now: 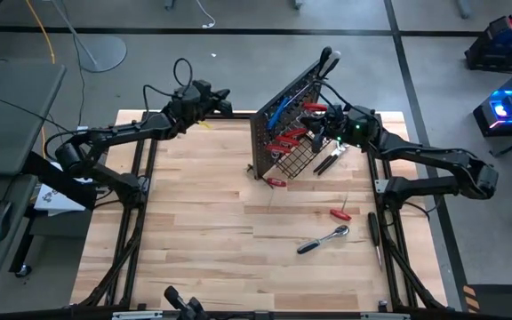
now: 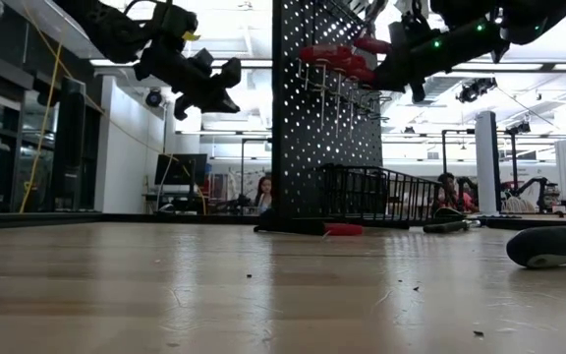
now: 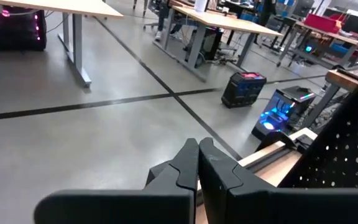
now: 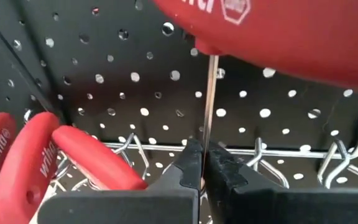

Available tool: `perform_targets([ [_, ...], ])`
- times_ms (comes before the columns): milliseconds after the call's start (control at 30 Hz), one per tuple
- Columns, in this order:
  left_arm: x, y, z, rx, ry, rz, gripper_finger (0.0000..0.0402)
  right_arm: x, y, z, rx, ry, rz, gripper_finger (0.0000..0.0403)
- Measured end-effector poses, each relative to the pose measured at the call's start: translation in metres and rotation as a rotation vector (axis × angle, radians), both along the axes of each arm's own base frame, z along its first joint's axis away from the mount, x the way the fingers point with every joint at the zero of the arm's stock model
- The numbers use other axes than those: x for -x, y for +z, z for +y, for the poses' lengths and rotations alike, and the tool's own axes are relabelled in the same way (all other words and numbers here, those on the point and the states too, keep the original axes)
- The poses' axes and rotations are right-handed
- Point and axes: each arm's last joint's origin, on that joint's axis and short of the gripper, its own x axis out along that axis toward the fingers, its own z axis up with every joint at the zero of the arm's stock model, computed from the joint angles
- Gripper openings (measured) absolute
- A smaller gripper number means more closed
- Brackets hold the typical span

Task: Hang tools onto peg board
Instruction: Hang the red allen wrench on the peg board

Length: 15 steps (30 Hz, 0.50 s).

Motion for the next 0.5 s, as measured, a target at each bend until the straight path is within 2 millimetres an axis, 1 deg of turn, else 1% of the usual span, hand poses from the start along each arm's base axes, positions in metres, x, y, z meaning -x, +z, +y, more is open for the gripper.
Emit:
perform_targets([
  [267,0.0002,0.0000,0.0004,-0.018,-0.016,0.022,0.0000,0.0004,-0.0012,0.0001,0.071,0.019,0.059,0.0005],
  [367,0.0000,0.0001,0.0001,-0.026,-0.020,0.030,0.0000,0.0005,-0.0015,0.0001,0.098,0.025,0.077,0.0031],
  [500,-0.0004,0.0001,-0.0003,-0.026,-0.021,0.031,0.0000,0.0010,-0.0014,0.0007,0.091,0.029,0.076,0.0089],
])
